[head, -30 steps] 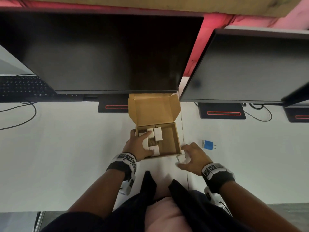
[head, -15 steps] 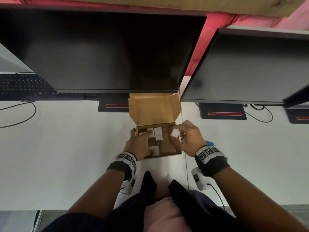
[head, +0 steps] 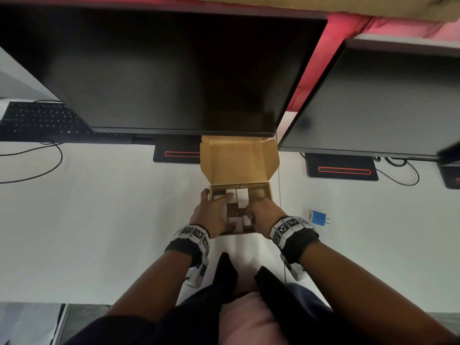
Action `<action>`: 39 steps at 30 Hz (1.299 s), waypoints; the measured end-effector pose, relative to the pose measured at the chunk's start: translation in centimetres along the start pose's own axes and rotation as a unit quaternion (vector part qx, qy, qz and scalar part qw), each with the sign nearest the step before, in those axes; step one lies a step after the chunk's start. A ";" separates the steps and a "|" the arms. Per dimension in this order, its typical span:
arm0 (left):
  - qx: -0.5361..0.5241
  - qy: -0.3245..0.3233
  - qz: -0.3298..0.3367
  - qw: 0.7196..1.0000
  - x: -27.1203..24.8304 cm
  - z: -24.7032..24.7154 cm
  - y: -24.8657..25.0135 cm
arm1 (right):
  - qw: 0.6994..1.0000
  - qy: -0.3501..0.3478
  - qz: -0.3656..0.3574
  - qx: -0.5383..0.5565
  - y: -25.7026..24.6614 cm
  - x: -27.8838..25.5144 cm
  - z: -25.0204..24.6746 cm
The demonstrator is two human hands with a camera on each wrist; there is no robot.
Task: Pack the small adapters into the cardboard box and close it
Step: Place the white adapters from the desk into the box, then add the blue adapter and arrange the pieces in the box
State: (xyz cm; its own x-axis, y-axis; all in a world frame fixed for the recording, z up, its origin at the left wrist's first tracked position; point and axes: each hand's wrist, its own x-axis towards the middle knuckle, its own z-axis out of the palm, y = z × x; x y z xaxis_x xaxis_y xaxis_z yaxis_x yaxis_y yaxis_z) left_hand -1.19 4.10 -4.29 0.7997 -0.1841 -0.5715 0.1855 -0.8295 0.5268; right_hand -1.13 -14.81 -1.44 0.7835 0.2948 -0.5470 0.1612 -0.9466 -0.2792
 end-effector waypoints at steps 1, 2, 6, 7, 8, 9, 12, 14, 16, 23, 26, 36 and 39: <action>0.002 0.000 0.002 1.000 0.0 0.0 0.1 | 1.000 -0.002 0.005 0.005 0.0 0.0 0.0; 0.003 0.000 0.004 1.000 0.0 0.0 0.1 | 1.000 -0.004 0.009 0.011 0.0 0.0 0.0; 0.007 0.001 0.012 1.000 0.0 -0.1 0.1 | 1.000 -0.002 0.008 0.021 0.2 -0.1 0.1; 0.008 0.001 0.013 1.000 0.0 0.0 0.1 | 1.000 -0.002 0.008 0.022 0.2 -0.1 0.1; 0.008 0.001 0.013 1.000 0.0 0.0 0.1 | 1.000 -0.002 0.006 0.022 0.3 -0.1 0.1; 0.008 0.001 0.012 1.000 0.0 0.0 0.0 | 1.000 -0.003 0.002 0.022 0.3 -0.1 0.1; 0.008 0.000 0.008 1.000 0.2 0.1 0.0 | 1.000 -0.018 -0.009 0.013 0.4 -0.1 -0.2; 0.010 0.001 0.008 1.000 0.2 0.0 0.0 | 0.999 -0.035 -0.018 0.002 0.5 -0.1 -0.5; 0.010 0.000 0.009 1.000 0.3 0.0 0.0 | 0.999 -0.038 -0.028 -0.009 0.5 -0.2 -0.7; 0.007 -0.005 0.015 1.000 0.1 -0.1 -0.2 | 0.989 0.114 -0.063 0.067 1.8 -1.1 -1.5; -0.013 0.002 0.021 1.000 0.0 -0.1 -0.2 | 0.952 0.274 0.007 0.138 4.7 -1.9 -2.0; 0.002 0.015 0.010 1.000 0.3 0.4 -0.4 | 0.948 0.042 0.303 0.093 12.5 -5.6 2.3; 0.003 0.016 0.010 1.000 0.4 0.4 -0.3 | 0.943 0.101 0.285 0.137 12.4 -5.7 3.7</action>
State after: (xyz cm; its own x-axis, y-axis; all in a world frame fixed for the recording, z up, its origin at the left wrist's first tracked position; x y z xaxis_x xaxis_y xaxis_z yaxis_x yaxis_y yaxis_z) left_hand -1.18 4.11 -4.91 0.8208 -0.1842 -0.5407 0.1653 -0.8295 0.5335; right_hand -5.77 -27.73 -4.71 0.7990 -0.3083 -0.5163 -0.4601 -0.8663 -0.1947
